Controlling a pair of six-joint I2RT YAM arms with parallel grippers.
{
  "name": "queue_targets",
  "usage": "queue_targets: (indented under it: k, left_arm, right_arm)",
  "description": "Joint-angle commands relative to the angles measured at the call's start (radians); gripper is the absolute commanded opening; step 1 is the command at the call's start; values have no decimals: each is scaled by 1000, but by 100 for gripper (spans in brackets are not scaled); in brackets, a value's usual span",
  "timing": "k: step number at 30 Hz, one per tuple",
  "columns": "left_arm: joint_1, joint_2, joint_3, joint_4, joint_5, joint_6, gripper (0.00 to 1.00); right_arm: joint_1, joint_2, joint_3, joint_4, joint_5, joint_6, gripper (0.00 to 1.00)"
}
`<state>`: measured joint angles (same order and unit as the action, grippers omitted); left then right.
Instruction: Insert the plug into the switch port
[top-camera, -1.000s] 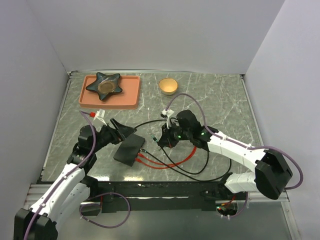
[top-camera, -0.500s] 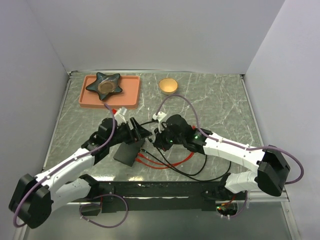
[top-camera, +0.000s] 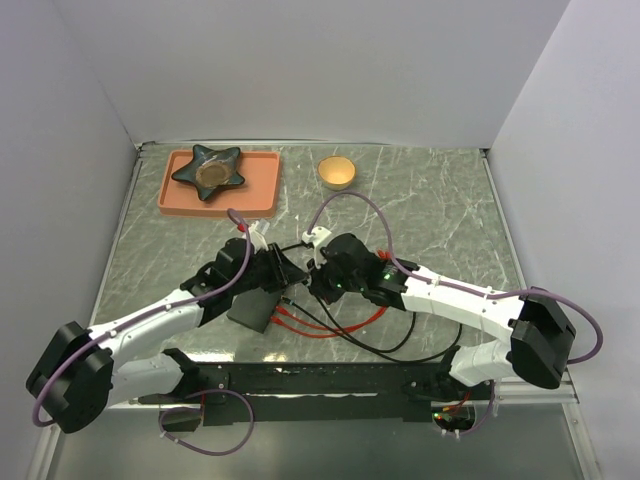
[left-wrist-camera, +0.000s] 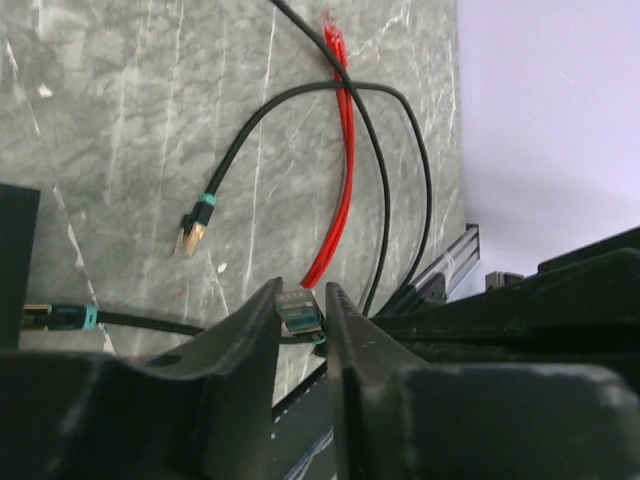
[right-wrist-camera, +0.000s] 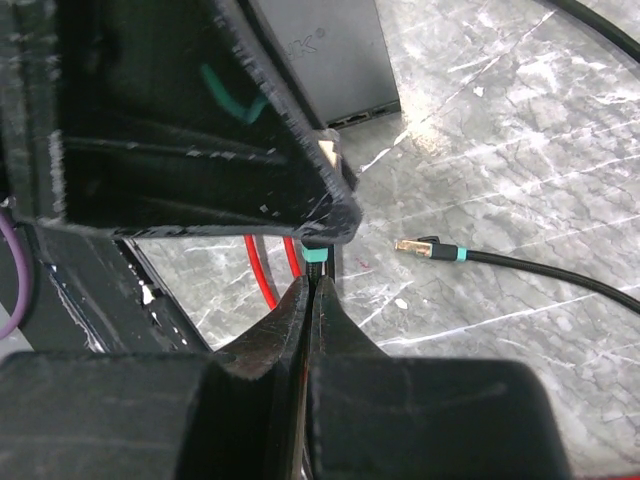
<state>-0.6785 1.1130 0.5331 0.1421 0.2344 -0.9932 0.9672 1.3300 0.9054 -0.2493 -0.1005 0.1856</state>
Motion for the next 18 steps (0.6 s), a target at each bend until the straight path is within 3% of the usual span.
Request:
queue_targets:
  k: [1, 3, 5, 7, 8, 11, 15, 18]
  left_arm:
    - [-13, 28, 48, 83, -38, -12, 16]
    - [-18, 34, 44, 93, -43, -7, 1]
    - [-24, 33, 33, 115, -44, -4, 1]
    - [-27, 19, 16, 132, -41, 4, 1]
    - [-27, 10, 8, 158, -40, 13, 1]
    - [-27, -36, -21, 192, -29, 25, 1]
    - [-29, -90, -44, 220, -37, 41, 1]
    - [-32, -120, -59, 238, -26, 54, 1]
  right_arm:
    - [16, -25, 38, 13, 21, 2, 0]
    - [15, -23, 43, 2, 25, 3, 0]
    - [16, -23, 50, -5, 33, 12, 1]
    - [15, -37, 43, 1, 45, 18, 17]
    - [13, -46, 35, 11, 59, 25, 33]
    - [-4, -80, -2, 50, 39, 35, 53]
    - [-44, -132, -63, 125, -75, 44, 65]
    - [-94, -172, -115, 218, -236, 63, 67]
